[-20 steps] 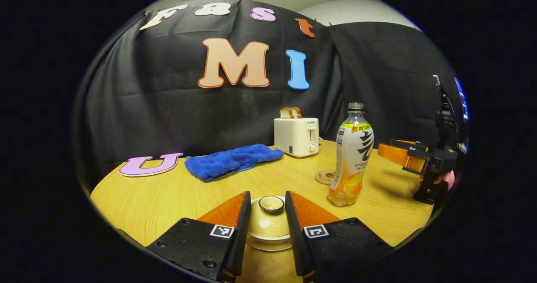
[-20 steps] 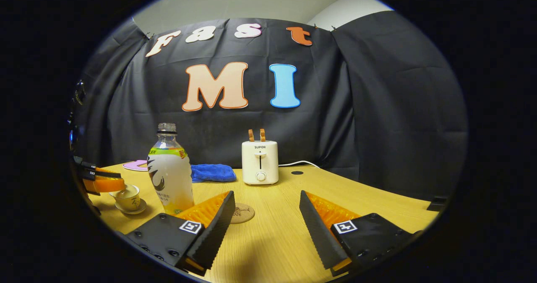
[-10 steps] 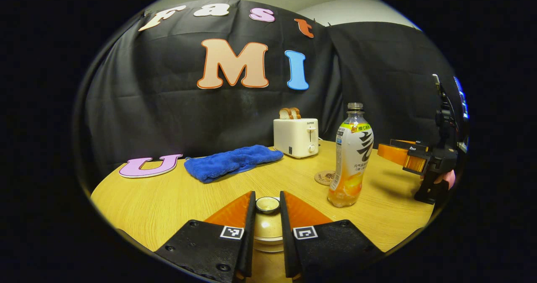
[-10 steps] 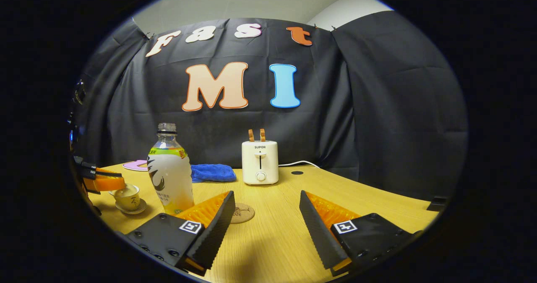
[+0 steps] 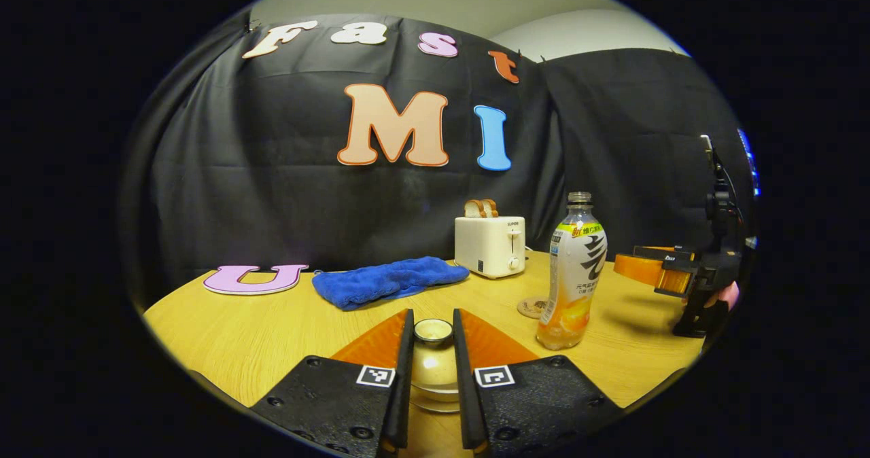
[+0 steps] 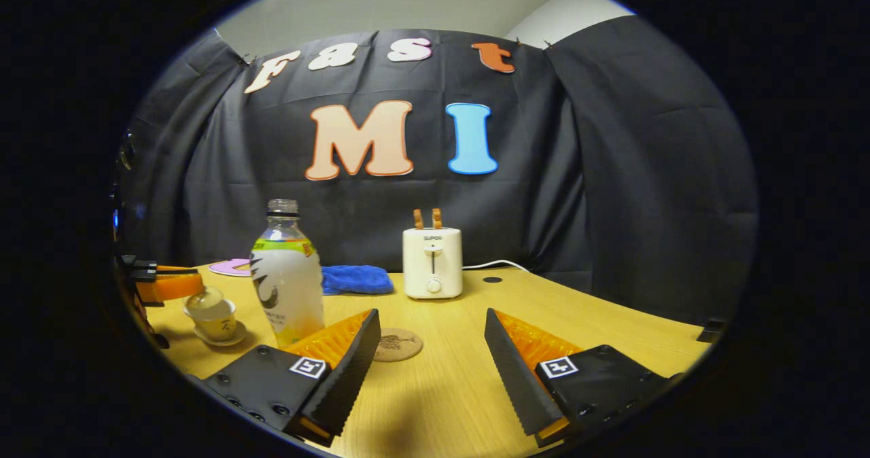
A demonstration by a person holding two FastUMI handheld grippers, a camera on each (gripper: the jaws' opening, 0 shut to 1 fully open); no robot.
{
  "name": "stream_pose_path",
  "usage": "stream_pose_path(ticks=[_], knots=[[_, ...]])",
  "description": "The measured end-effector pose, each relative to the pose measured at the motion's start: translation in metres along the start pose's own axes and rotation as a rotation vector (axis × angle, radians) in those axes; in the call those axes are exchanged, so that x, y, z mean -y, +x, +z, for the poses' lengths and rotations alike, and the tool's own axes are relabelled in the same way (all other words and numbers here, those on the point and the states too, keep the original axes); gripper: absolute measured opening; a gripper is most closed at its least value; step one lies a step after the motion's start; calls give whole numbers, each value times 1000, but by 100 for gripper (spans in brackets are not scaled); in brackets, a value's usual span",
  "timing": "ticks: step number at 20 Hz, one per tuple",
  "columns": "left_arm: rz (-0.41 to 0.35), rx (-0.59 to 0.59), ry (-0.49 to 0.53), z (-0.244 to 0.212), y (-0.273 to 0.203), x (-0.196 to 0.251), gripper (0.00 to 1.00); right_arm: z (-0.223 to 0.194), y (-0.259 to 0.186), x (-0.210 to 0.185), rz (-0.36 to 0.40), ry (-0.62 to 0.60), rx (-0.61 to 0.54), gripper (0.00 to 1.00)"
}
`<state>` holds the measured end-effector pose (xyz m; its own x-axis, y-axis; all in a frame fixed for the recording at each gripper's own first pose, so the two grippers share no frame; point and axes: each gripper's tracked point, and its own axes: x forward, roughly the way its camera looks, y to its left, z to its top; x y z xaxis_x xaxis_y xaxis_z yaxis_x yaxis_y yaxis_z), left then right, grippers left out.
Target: Open the teacup lid with one hand, grasp the water bottle and pour water into the teacup with the other hand; after pouring, place the water bottle on the coaster and then close the teacup lid.
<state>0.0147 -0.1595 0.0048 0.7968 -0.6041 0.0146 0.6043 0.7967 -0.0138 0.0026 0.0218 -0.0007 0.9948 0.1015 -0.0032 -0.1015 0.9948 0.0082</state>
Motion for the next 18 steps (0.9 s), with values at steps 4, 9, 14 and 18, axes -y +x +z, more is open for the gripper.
stream_pose_path(ticks=[4,9,14,18], knots=[[66,-8,1,-3,-2,-12,28,-2,-9,-57,308,12,-15,99],[144,-1,6,-1,-14,-30,28,-6,-8,-74,409,14,-42,98],[221,-2,10,-2,-31,-52,28,-18,6,-97,437,-5,-110,95],[276,-3,11,-3,-47,-70,28,-24,20,-110,422,-17,-148,95]])
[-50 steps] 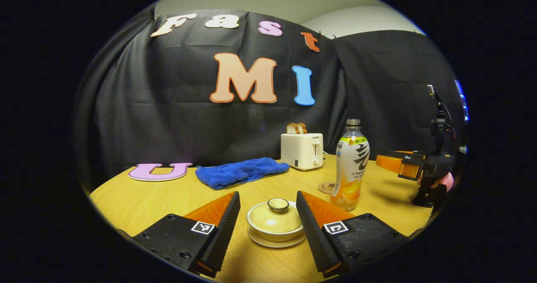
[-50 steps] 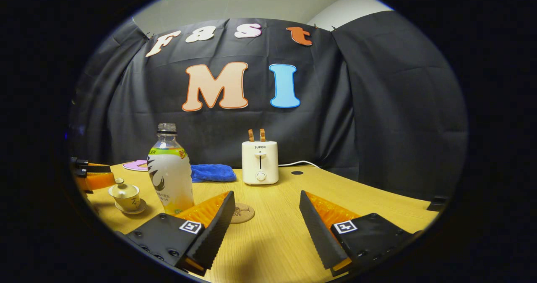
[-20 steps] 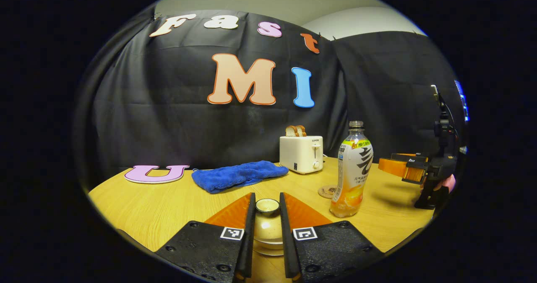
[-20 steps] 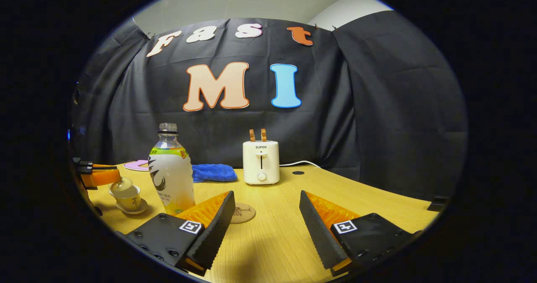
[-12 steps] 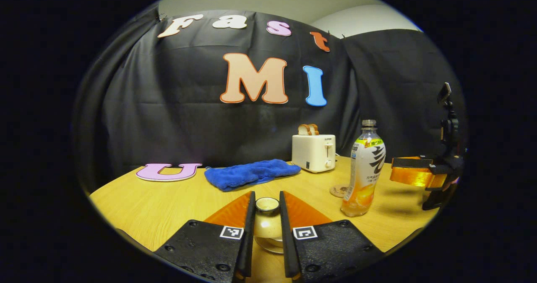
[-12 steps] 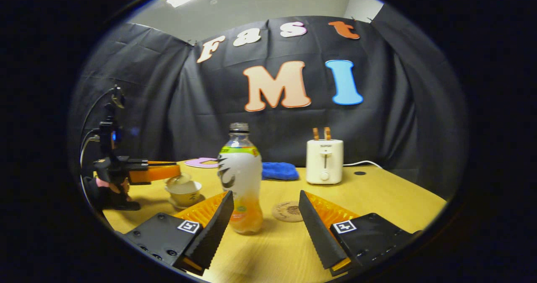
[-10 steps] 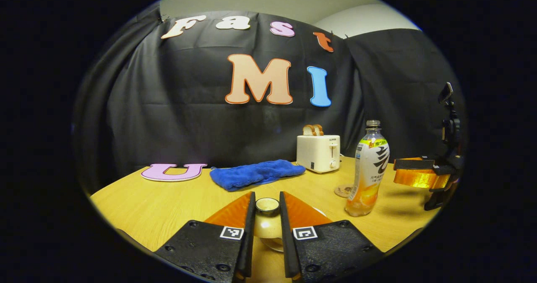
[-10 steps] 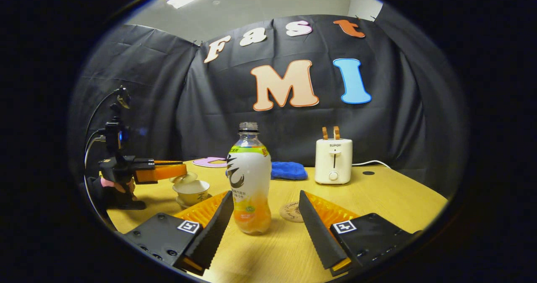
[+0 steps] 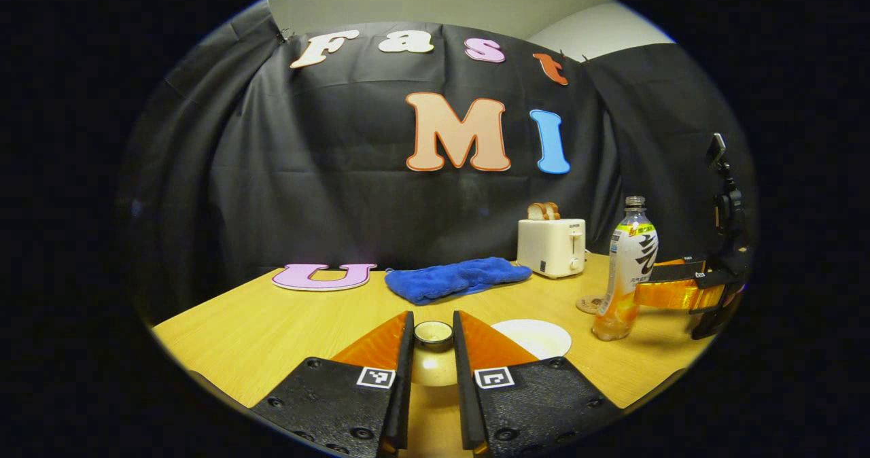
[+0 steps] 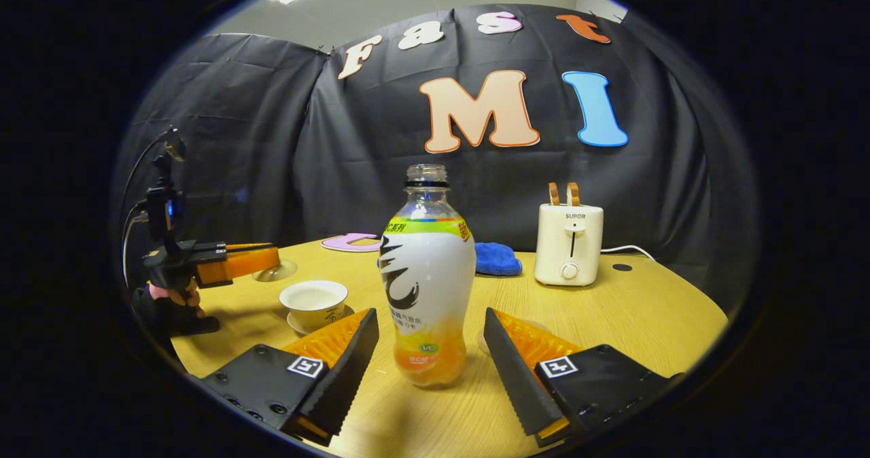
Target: Open the teacup lid with one hand, grasp the water bottle and pour water into the teacup with the other hand; after pouring, place the water bottle on the coaster and then close the teacup lid.
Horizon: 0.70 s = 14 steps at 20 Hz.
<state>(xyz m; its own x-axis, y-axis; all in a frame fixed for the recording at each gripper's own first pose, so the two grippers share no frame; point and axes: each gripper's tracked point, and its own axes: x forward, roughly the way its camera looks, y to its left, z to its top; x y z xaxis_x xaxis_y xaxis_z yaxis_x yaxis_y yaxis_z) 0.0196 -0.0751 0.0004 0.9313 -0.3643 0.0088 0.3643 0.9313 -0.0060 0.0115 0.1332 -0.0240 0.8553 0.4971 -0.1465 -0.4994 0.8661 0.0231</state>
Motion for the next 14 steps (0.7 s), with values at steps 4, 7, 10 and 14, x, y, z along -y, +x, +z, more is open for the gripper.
stream_pose_path(ticks=[4,7,10,14], knots=[[35,1,1,1,-7,-17,28,-6,14,0,-29,0,-38,98],[44,-2,2,1,-9,-21,28,-6,22,-2,-37,-6,-53,98],[52,-2,2,0,-10,-23,28,-11,30,0,-61,-17,-71,85],[57,-1,2,2,-11,-24,28,-8,27,2,-107,-65,-70,68]])
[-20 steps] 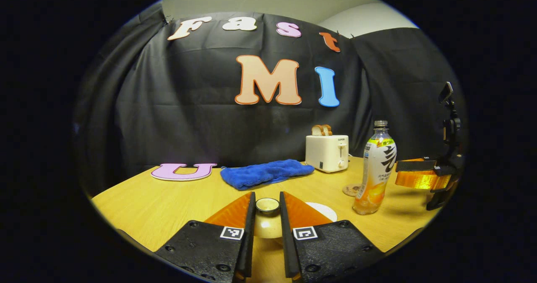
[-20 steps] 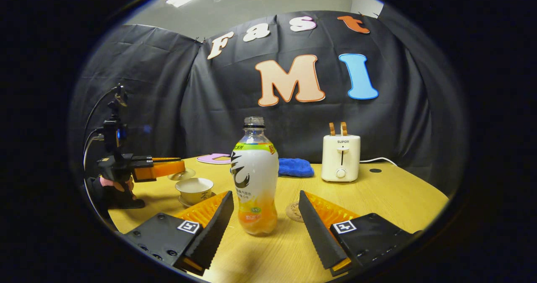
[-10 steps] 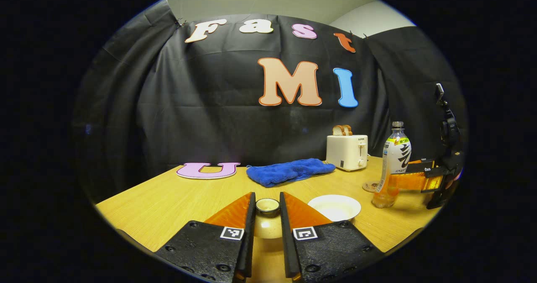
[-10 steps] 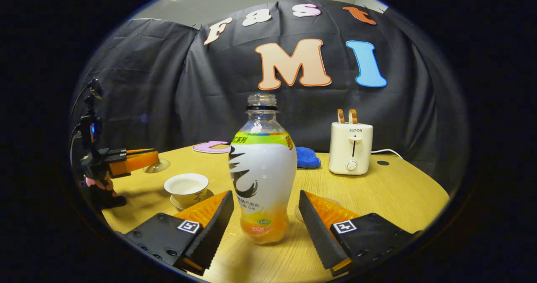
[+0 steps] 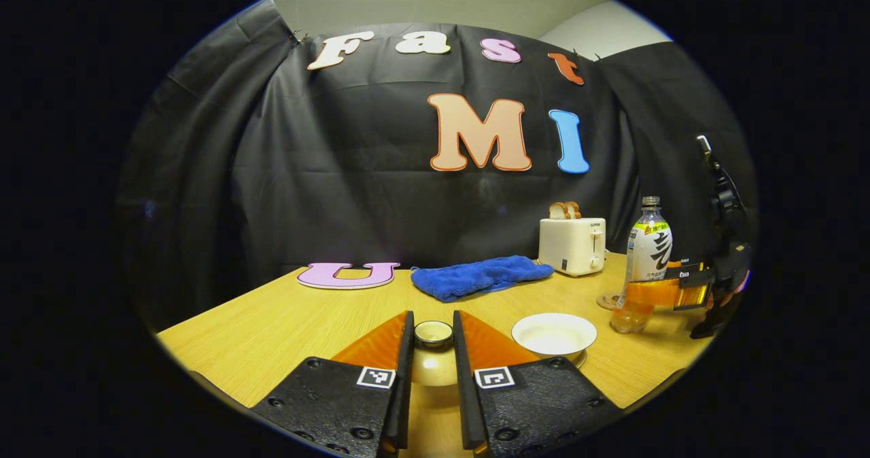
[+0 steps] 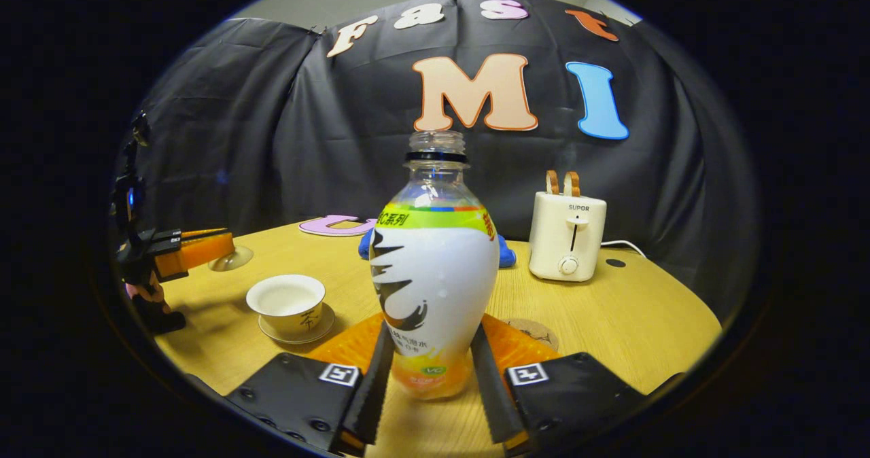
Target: Open the teacup lid with one hand, grasp the water bottle and pour water into the teacup with the other hand; after pouring, place the water bottle on the coaster and then close the teacup lid.
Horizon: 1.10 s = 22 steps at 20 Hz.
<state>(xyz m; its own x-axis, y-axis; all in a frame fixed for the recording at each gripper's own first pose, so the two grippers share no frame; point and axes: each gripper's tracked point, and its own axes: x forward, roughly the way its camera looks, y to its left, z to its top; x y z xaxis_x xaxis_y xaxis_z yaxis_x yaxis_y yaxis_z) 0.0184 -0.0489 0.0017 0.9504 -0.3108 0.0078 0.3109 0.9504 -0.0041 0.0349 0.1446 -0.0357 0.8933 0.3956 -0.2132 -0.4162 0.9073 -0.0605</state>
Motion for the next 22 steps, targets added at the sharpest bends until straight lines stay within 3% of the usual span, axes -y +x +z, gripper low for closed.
stream_pose_path(ticks=[2,4,11,22], knots=[[1,-3,0,0,-1,-2,28,2,-1,5,-44,-58,-3,63],[9,-3,0,0,-1,-6,28,9,-4,8,-77,-134,0,64],[77,-3,1,1,0,-37,28,50,-9,22,-254,-618,19,63],[112,-3,1,-1,-1,-53,28,75,9,-17,-322,-1227,131,63]])
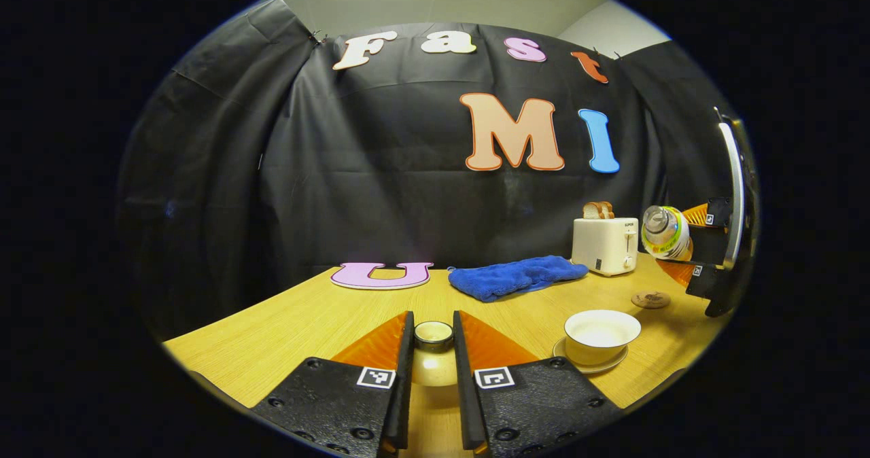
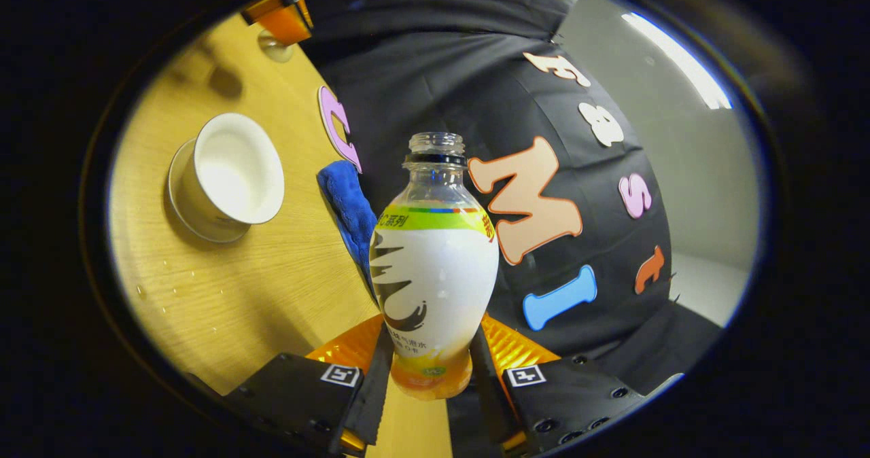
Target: Open the teacup lid with one hand, grasp the water bottle and pour water into the teacup with the other hand; after pouring, place the water bottle on the coaster and then close the teacup lid.
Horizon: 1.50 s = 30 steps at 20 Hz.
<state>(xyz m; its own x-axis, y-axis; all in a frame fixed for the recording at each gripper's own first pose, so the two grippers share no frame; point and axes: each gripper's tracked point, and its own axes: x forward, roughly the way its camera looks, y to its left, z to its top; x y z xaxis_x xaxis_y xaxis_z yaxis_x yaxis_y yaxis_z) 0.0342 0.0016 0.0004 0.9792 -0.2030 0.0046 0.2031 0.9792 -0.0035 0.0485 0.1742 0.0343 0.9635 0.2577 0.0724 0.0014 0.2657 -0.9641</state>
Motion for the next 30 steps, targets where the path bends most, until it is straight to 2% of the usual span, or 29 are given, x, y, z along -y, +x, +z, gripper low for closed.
stream_pose_path(ticks=[4,10,11,16,30], knots=[[0,0,-1,-1,0,0,28,7,-1,3,-39,-157,30,61],[0,1,-1,-1,1,0,28,11,1,6,-72,-304,64,61],[0,1,-1,-1,1,0,28,12,0,6,-80,-333,69,64],[0,0,-3,-2,0,0,28,15,1,7,-114,-456,101,63],[-1,0,-2,-2,1,-1,28,24,-4,12,-213,-577,150,64]])
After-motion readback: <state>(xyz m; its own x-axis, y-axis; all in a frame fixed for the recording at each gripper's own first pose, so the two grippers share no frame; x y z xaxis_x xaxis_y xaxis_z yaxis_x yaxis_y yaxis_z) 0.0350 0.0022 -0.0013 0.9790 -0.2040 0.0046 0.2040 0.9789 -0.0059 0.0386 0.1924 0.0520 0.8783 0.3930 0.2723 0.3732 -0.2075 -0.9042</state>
